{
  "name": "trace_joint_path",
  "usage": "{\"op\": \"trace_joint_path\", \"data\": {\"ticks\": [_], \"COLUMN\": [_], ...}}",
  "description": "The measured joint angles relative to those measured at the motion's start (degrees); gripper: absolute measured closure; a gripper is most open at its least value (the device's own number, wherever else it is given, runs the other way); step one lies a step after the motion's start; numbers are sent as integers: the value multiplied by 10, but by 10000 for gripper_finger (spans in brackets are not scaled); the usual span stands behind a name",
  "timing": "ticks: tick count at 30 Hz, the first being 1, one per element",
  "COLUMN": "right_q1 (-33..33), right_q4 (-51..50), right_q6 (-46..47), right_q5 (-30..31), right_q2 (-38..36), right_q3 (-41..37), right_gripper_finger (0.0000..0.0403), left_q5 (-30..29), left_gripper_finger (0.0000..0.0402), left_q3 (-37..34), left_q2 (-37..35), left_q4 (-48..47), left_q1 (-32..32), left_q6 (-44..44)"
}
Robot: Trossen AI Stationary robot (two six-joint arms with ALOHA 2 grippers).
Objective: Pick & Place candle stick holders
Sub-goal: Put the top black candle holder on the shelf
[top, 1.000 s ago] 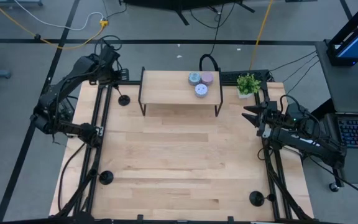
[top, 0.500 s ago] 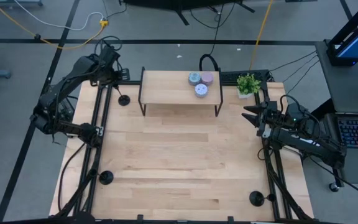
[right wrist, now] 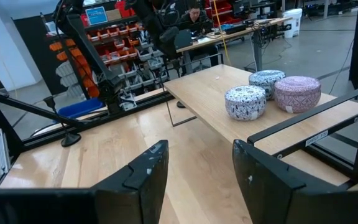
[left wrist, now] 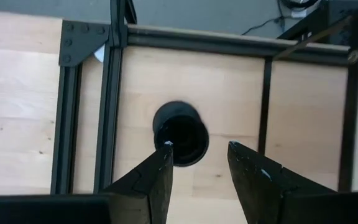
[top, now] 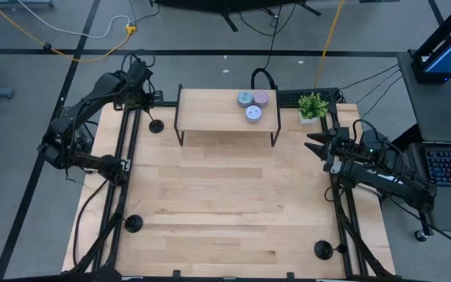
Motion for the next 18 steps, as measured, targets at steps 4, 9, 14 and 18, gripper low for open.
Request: {"op": "trace_joint_path", "data": {"ticks": [4, 9, 14, 18], "right_q1": [0, 0, 0, 0], "right_q4": [0, 0, 0, 0], "right_q6": [0, 2, 2, 2], "right_q5": [0, 0, 0, 0], "right_q2": [0, 0, 0, 0], "right_q3": [0, 0, 0, 0], "right_gripper_finger": [232, 232, 232, 232], "left_q5": [1, 0, 1, 6], "left_gripper_finger": [243, 243, 243, 243], "left_q3": [-9, -9, -9, -9], "left_q2": [0, 0, 0, 0], "left_q4": [3, 20, 19, 15], "left_q1": [0, 0, 0, 0], "left_q6": [2, 3, 3, 2]}}
